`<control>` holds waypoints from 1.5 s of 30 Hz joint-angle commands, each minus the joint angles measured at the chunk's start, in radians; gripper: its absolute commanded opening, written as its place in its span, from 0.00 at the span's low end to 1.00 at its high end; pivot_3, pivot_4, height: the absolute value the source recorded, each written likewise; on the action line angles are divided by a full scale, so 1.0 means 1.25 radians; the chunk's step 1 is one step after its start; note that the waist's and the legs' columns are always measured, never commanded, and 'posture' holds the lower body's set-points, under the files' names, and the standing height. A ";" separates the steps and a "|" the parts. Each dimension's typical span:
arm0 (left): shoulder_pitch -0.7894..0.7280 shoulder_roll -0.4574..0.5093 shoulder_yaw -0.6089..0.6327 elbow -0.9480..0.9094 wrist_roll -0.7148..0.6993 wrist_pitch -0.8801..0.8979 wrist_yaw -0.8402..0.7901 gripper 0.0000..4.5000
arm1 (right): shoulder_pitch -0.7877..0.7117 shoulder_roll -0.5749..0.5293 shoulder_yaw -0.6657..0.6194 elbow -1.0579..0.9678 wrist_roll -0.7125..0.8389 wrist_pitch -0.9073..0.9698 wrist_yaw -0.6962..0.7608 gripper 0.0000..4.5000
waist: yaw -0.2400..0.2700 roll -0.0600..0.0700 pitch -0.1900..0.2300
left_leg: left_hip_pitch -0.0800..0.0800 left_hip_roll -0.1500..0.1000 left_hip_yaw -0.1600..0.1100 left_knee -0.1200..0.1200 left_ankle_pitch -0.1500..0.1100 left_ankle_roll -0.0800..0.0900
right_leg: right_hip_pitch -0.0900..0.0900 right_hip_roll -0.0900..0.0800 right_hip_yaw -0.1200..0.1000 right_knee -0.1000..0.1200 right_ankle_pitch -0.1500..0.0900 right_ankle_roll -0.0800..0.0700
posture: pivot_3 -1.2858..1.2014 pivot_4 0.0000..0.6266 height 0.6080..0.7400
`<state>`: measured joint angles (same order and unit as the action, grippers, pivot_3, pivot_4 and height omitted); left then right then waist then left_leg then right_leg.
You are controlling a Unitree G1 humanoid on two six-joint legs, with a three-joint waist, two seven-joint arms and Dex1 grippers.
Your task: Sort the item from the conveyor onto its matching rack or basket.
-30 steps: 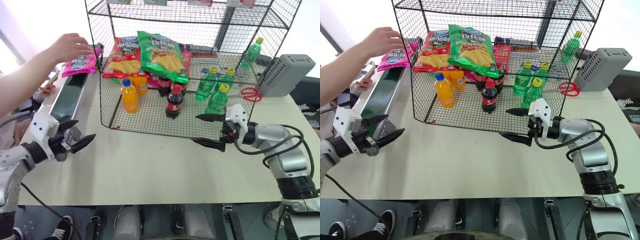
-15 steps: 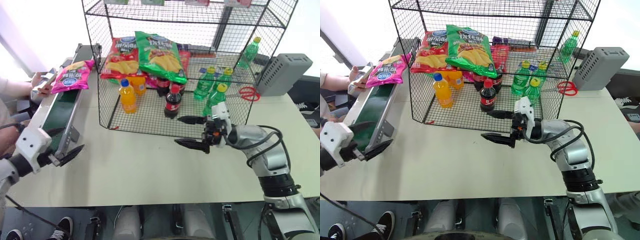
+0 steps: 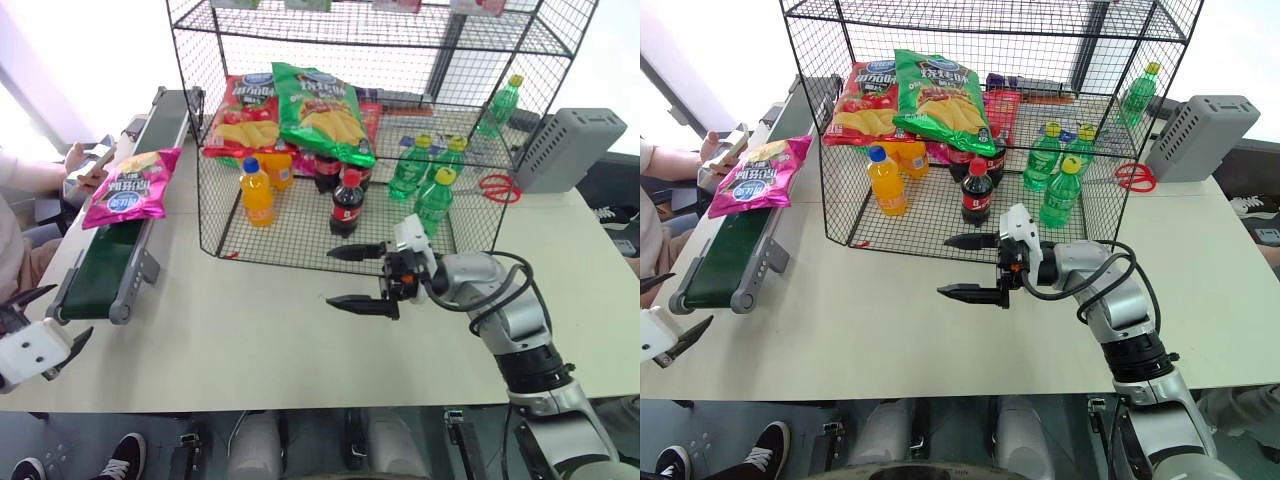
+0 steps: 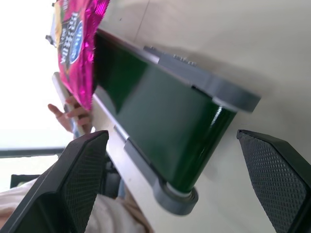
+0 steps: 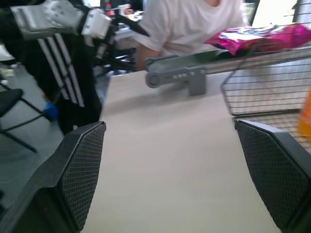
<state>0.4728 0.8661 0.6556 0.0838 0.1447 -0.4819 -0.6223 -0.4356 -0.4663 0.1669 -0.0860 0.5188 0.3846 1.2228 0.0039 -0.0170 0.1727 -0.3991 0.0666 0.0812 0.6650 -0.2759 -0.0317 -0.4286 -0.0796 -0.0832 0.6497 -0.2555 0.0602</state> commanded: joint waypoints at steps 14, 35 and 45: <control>-0.047 0.043 -0.037 0.112 0.033 -0.094 0.085 1.00 | -0.021 -0.004 -0.016 0.011 -0.031 -0.058 -0.014 0.98 | -0.001 0.000 0.000 | 0.000 0.000 0.000 0.000 0.000 0.000 | 0.000 0.000 -0.001 0.000 0.000 0.000 | 0.52 0.24 1.00; -0.107 0.056 -0.113 0.178 -0.022 -0.127 0.088 0.60 | -0.018 -0.015 -0.015 0.018 -0.051 -0.085 -0.027 1.00 | -0.012 0.000 0.000 | 0.000 0.000 0.000 0.000 0.000 0.000 | 0.000 -0.001 -0.001 0.001 0.000 0.000 | 0.52 0.24 1.00; -0.132 0.043 -0.086 0.151 -0.162 -0.080 0.056 0.01 | -0.022 -0.012 -0.009 0.029 -0.063 -0.106 -0.029 1.00 | -0.013 0.000 0.000 | 0.000 0.000 0.000 0.000 0.000 0.000 | 0.000 -0.001 -0.001 0.001 0.000 0.000 | 0.52 0.24 1.00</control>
<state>0.3120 0.9224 0.4953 0.3070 0.0277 -0.6072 -0.5339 -0.4496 -0.4836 0.1759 -0.0353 0.4348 0.2749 1.1858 -0.0127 -0.0173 0.1725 -0.3992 0.0669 0.0818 0.6645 -0.2759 -0.0318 -0.4289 -0.0804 -0.0844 0.6506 -0.2553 0.0604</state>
